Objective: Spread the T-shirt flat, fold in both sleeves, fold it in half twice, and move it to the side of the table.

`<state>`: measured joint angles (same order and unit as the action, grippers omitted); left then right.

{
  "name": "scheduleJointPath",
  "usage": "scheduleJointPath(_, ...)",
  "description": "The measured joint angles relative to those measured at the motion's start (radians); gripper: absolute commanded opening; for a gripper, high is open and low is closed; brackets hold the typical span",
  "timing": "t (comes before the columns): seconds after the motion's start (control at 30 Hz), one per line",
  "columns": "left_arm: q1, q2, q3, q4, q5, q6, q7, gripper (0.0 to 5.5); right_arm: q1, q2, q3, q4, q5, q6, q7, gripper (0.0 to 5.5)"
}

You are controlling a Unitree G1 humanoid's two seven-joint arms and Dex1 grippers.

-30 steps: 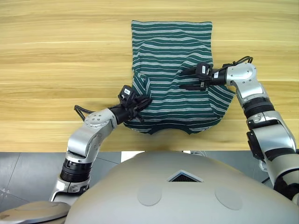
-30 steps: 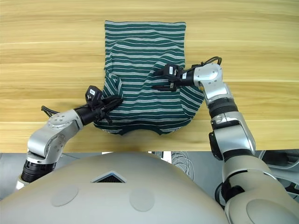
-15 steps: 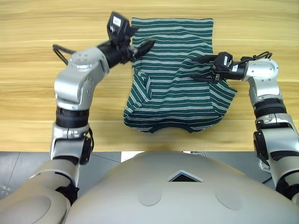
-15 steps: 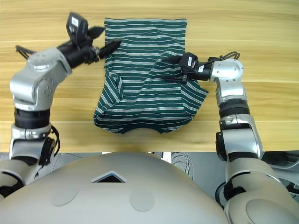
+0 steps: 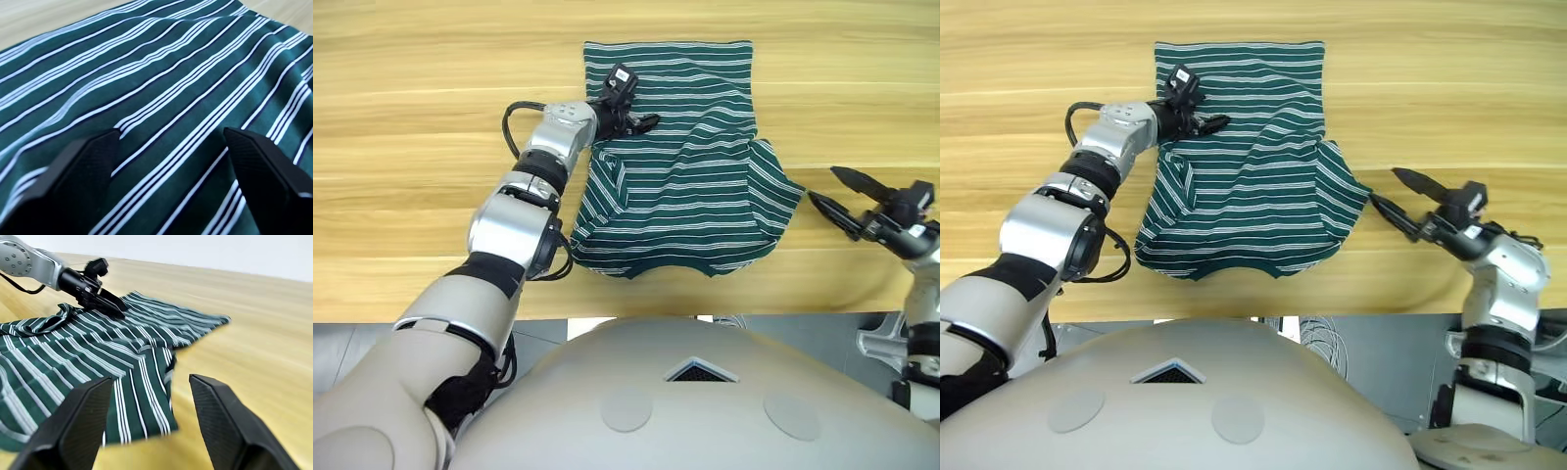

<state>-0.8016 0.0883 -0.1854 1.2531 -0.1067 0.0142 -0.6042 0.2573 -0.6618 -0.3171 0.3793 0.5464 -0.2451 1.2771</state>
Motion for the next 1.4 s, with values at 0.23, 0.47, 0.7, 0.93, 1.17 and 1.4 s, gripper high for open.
scheduleJointPath(0.23, -0.020, 0.018, 0.089, 0.065, 0.040, -0.045, 0.068, 3.80, -0.024, 0.005, 0.021, 0.114, -0.043, 0.157, -0.057, 2.96)
scheduleJointPath(0.47, -0.024, 0.012, 0.123, 0.069, 0.065, -0.052, 0.042, 3.80, -0.156, 0.081, 0.109, 0.007, -0.071, 0.461, -0.248, 2.96)
scheduleJointPath(0.7, -0.023, 0.002, 0.146, 0.069, 0.080, -0.057, 0.017, 3.85, -0.172, 0.088, 0.126, -0.208, -0.040, 0.679, -0.361, 4.01)
scheduleJointPath(0.93, -0.023, 0.001, 0.154, 0.069, 0.083, -0.058, 0.003, 3.85, -0.163, 0.070, 0.137, -0.205, -0.131, 0.649, -0.408, 5.12)
scheduleJointPath(1.17, -0.020, 0.001, 0.161, 0.068, 0.087, -0.064, 0.000, 3.85, -0.102, 0.025, 0.097, -0.216, -0.154, 0.584, -0.382, 5.39)
scheduleJointPath(1.4, -0.019, 0.000, 0.161, 0.067, 0.108, -0.065, 0.001, 3.85, -0.055, 0.023, 0.105, -0.261, -0.149, 0.634, -0.358, 5.39)
